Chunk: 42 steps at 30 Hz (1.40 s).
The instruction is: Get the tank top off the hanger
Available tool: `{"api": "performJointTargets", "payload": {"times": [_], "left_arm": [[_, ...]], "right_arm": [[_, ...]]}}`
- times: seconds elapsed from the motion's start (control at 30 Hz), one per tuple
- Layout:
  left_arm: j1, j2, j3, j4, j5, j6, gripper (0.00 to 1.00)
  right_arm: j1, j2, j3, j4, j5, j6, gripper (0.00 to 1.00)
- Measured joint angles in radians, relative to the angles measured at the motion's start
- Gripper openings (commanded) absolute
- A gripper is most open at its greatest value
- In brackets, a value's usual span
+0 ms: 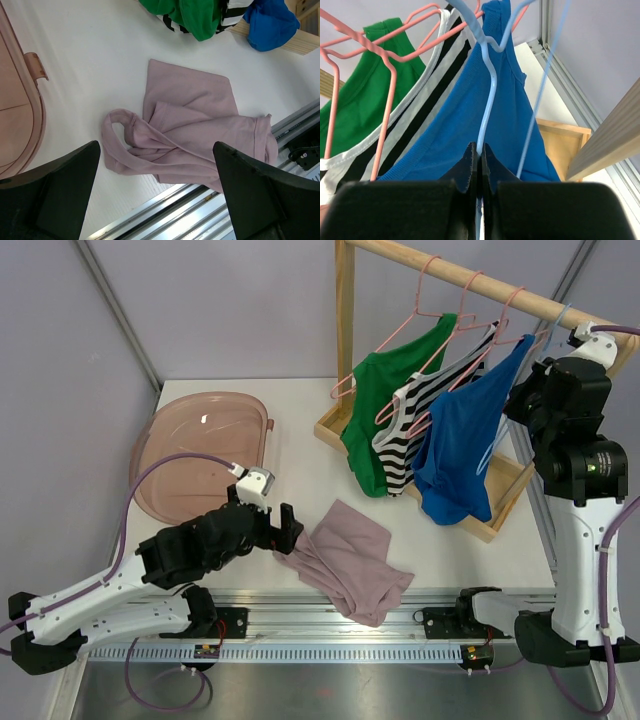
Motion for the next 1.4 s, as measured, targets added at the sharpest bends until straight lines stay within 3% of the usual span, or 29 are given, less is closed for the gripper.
{"api": "performJointTargets", "payload": {"times": [0.23, 0.3, 0.37, 0.57, 0.73, 0.9, 1.17, 1.3, 1.4], "left_arm": [[-0.010, 0.004, 0.000, 0.009, 0.011, 0.001, 0.99], [-0.014, 0.014, 0.000, 0.020, 0.018, 0.002, 0.99], [-0.021, 0.030, 0.000, 0.031, 0.026, 0.005, 0.99], [-0.063, 0.137, 0.000, 0.113, 0.066, 0.020, 0.99], [-0.138, 0.317, 0.001, 0.197, 0.090, 0.019, 0.99], [-0.211, 0.550, 0.008, 0.259, 0.101, 0.011, 0.99], [-0.225, 0.789, 0.008, 0.359, 0.144, -0.025, 0.96], [-0.225, 0.868, -0.003, 0.413, 0.165, -0.051, 0.77], [-0.224, 0.895, -0.003, 0.455, 0.163, -0.064, 0.30]], "right_arm": [[-0.006, -0.054, -0.066, 0.047, -0.004, -0.002, 0.03], [-0.008, -0.063, -0.073, 0.051, -0.011, 0.002, 0.56], [-0.008, -0.072, -0.074, 0.050, -0.019, -0.003, 0.97], [-0.008, -0.104, -0.037, 0.004, -0.029, -0.010, 1.00], [-0.008, -0.203, -0.002, -0.045, -0.077, -0.011, 0.99], [-0.011, -0.351, -0.003, -0.084, -0.254, -0.021, 1.00], [-0.011, -0.488, -0.116, -0.113, -0.534, -0.030, 0.99], [-0.011, -0.503, -0.151, -0.103, -0.654, -0.029, 0.99], [-0.012, -0.508, -0.183, -0.094, -0.726, -0.027, 1.00]]}}
